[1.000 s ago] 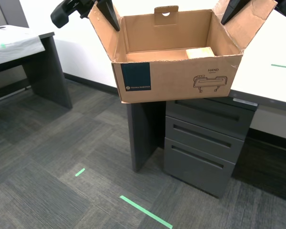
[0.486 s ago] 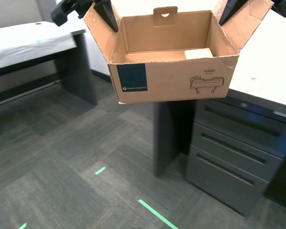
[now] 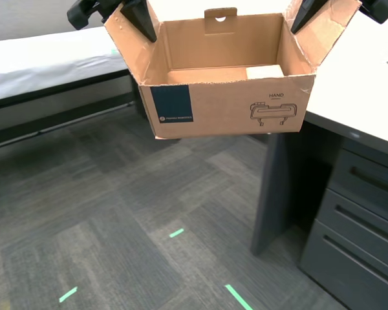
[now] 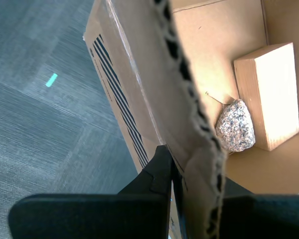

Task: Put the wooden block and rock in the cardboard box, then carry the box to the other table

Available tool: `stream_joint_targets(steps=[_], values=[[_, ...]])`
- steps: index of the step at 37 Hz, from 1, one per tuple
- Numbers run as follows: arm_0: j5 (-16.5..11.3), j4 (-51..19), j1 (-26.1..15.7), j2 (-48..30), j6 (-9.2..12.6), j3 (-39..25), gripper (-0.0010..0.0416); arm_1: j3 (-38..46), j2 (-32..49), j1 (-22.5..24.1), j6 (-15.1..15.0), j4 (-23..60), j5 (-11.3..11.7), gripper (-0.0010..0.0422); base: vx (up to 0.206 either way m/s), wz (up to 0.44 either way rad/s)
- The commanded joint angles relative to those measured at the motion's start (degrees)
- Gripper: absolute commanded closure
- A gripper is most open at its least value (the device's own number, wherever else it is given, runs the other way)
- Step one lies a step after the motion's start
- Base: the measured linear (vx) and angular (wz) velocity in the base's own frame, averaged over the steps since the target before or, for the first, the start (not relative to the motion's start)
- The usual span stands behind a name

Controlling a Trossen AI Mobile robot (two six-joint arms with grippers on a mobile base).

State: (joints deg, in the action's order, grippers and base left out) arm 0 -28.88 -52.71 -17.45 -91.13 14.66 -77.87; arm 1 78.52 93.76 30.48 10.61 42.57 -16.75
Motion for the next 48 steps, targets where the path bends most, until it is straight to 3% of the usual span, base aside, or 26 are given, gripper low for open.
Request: stream_joint_targets(steps=[1,7,12,17,22,48], values=[[-1.25,2.60,-0.13,0.02,0.07,-0.07,0.0406,0.11,-0.04,-0.39,-0.13,-0.87,-1.64,0.0413,0.112,0.126],[-1.29,2.60,-0.15,0.02,0.39,-0.07,0.0406,0.11,-0.04,-0.46,1.97,-2.05,-1.62,0.0413,0.108,0.094],[-1.29,1.25,-0.17,0.02,-0.11,-0.07,0.0406,0.11,-0.02,-0.44,8.28,-3.30,-1.62,0.0413,0.110,0.068],[-1.27,1.20,-0.20,0.02,-1.73,-0.07,0.0406,0.11,-0.02,-0.39,13.00,-3.56,-1.60,0.0413,0.112,0.055],[-1.27,1.22,-0.17,0.02,-1.79,-0.07,0.0406,0.11,-0.02,-0.37,16.96,-3.65,-1.60,0.0413,0.119,0.046],[-1.25,1.16,-0.22,0.02,-2.23,-0.07,0.0406,0.11,-0.02,-0.37,16.83,-4.52,-1.57,0.0413,0.125,0.108]])
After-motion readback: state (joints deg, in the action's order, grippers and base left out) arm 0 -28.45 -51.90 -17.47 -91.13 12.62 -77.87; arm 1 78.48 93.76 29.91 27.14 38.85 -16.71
